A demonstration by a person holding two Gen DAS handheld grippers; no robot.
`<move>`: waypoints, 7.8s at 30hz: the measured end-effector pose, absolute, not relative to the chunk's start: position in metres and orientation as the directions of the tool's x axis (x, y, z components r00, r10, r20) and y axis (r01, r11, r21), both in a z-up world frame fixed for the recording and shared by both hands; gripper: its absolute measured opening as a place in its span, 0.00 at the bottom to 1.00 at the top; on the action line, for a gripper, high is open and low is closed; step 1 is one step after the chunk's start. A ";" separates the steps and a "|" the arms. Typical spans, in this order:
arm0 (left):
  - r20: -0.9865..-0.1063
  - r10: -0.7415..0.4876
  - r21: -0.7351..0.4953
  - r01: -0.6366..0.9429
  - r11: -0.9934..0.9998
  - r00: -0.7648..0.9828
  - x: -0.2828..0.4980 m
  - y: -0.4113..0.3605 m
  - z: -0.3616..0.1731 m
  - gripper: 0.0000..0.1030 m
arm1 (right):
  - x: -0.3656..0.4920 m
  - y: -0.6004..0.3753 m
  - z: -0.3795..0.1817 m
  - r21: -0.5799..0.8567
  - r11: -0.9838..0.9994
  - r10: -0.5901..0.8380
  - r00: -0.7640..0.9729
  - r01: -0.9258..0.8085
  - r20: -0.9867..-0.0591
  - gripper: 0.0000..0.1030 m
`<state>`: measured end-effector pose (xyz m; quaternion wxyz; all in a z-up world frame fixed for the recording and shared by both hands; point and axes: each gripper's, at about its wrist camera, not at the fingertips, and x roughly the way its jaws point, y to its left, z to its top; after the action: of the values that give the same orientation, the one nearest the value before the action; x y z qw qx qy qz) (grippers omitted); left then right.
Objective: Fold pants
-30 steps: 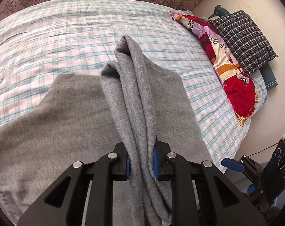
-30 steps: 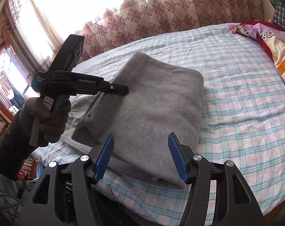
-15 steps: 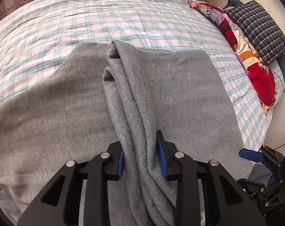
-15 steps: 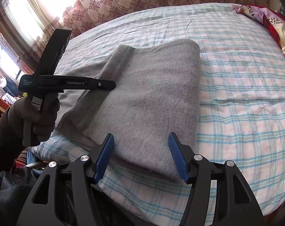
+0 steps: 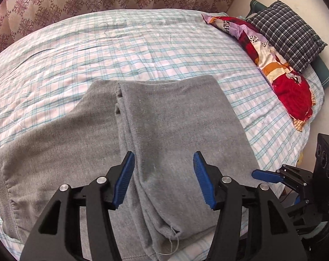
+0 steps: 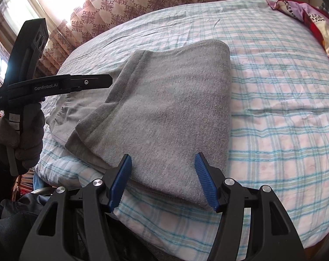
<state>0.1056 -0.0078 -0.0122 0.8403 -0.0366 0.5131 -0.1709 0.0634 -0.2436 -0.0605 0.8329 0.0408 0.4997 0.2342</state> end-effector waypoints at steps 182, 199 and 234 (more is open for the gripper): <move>-0.822 -0.019 -0.104 -0.117 0.988 0.569 0.054 0.258 -0.010 0.61 | 0.061 -0.019 -0.075 0.421 0.622 0.593 0.044 -0.660 -0.804 0.53; -0.857 -0.209 -0.112 0.225 0.968 0.472 0.009 0.103 -0.027 0.61 | 0.149 -0.068 -0.035 0.405 0.749 0.603 0.287 -0.524 -0.745 0.53; -0.843 -0.258 -0.172 0.219 0.961 0.472 -0.001 0.117 -0.041 0.69 | 0.245 0.016 -0.061 0.190 0.850 0.414 0.399 -0.492 -0.819 0.54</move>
<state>-0.0006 0.1167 -0.0406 0.8576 -0.0199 0.4947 -0.1391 0.2454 0.0159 -0.0607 0.8352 -0.0410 0.4767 0.2710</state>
